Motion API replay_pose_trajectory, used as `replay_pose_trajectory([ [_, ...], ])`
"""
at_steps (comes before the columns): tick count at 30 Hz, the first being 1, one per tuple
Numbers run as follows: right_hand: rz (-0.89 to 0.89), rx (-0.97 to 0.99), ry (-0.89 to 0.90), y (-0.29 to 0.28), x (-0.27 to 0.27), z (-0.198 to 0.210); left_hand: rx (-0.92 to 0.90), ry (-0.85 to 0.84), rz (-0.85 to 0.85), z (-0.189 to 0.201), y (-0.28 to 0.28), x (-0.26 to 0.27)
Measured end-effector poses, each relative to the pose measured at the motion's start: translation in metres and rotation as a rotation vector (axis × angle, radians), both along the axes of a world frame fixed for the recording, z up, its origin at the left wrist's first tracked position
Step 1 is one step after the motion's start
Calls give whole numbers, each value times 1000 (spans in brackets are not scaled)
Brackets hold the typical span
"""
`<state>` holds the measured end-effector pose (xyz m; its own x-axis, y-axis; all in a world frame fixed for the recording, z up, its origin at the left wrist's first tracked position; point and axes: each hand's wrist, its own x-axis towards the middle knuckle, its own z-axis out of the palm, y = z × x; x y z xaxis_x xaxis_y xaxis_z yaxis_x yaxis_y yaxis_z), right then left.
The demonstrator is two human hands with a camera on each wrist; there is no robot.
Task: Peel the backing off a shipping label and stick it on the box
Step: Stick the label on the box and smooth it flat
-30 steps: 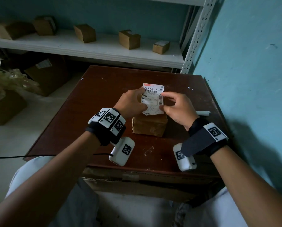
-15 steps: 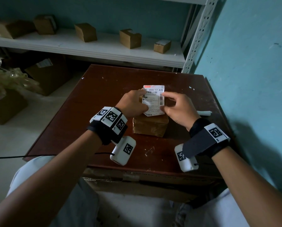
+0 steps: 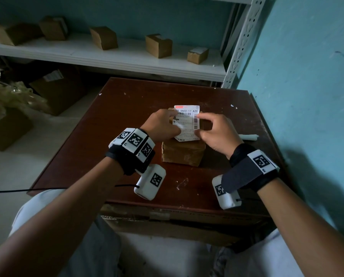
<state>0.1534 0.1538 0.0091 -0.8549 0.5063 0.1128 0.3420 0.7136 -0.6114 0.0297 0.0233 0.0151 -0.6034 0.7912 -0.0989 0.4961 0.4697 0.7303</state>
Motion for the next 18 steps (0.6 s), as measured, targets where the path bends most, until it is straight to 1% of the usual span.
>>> replay_pose_trajectory([
  [10, 6, 6, -29, -2, 0, 3, -8, -15, 8, 0, 1, 0],
  [18, 21, 37, -48, -5, 1, 5, -35, 74, 25, 0, 2, 3],
])
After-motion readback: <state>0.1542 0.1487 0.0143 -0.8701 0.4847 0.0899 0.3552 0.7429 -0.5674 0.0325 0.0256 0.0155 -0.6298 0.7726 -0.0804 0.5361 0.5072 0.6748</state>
